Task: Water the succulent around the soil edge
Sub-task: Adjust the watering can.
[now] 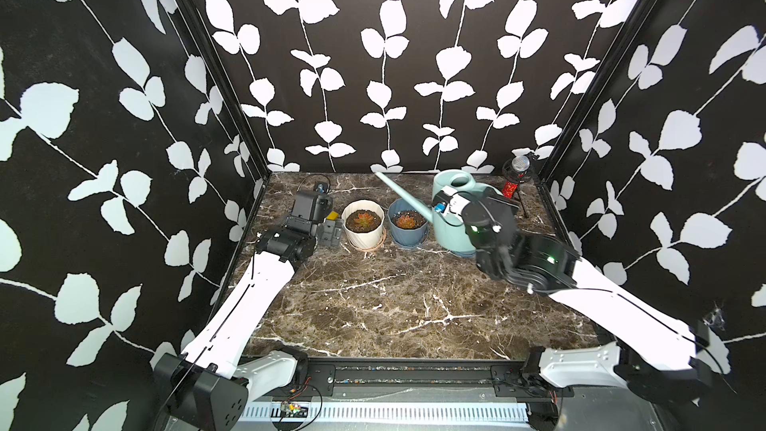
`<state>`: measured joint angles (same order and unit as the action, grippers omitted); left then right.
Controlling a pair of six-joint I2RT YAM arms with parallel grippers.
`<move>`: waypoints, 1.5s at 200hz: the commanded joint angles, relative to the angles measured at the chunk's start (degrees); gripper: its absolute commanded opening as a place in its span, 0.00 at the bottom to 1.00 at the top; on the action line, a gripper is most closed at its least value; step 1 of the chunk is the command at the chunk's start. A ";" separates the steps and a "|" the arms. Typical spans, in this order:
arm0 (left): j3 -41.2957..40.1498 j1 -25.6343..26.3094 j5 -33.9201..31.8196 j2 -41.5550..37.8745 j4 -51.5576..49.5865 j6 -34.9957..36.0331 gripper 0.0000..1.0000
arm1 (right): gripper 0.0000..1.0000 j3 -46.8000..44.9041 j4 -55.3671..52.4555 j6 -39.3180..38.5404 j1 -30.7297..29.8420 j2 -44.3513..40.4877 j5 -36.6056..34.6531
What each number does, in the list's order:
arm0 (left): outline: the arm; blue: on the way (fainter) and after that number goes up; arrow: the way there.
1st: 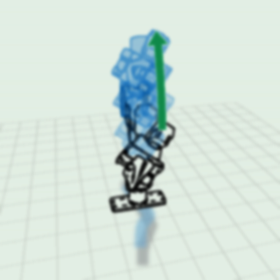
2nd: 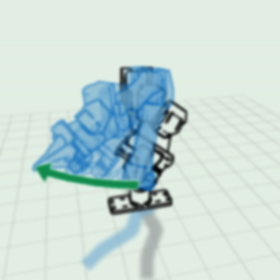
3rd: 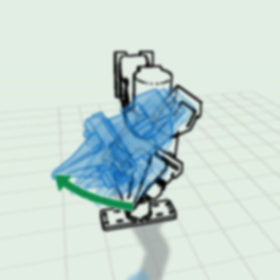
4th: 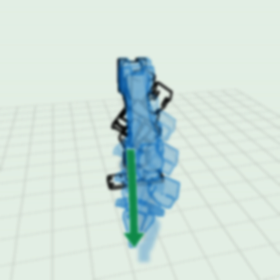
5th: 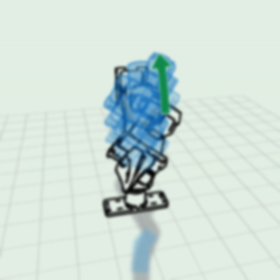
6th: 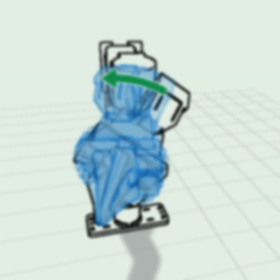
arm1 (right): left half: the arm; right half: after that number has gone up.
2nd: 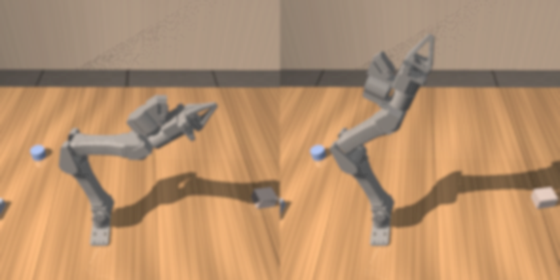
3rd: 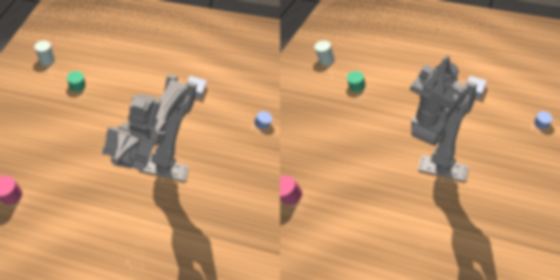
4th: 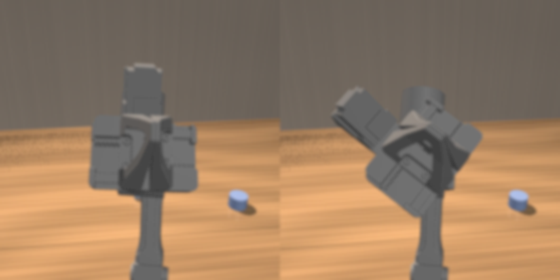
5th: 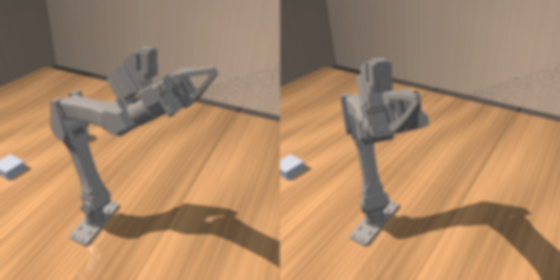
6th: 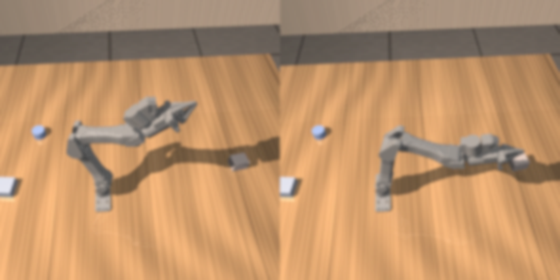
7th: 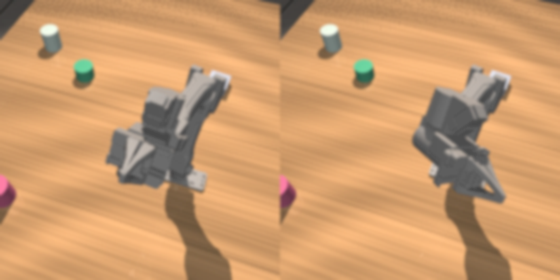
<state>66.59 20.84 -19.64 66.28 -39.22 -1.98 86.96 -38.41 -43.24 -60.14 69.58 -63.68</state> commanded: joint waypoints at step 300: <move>-14.82 -0.33 55.63 -13.55 42.03 -26.81 0.99 | 0.00 -17.79 7.63 33.67 -8.35 -13.29 7.78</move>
<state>49.89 20.56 29.95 53.60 -0.14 -26.04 68.20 -36.60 -10.11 -67.99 55.75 -53.67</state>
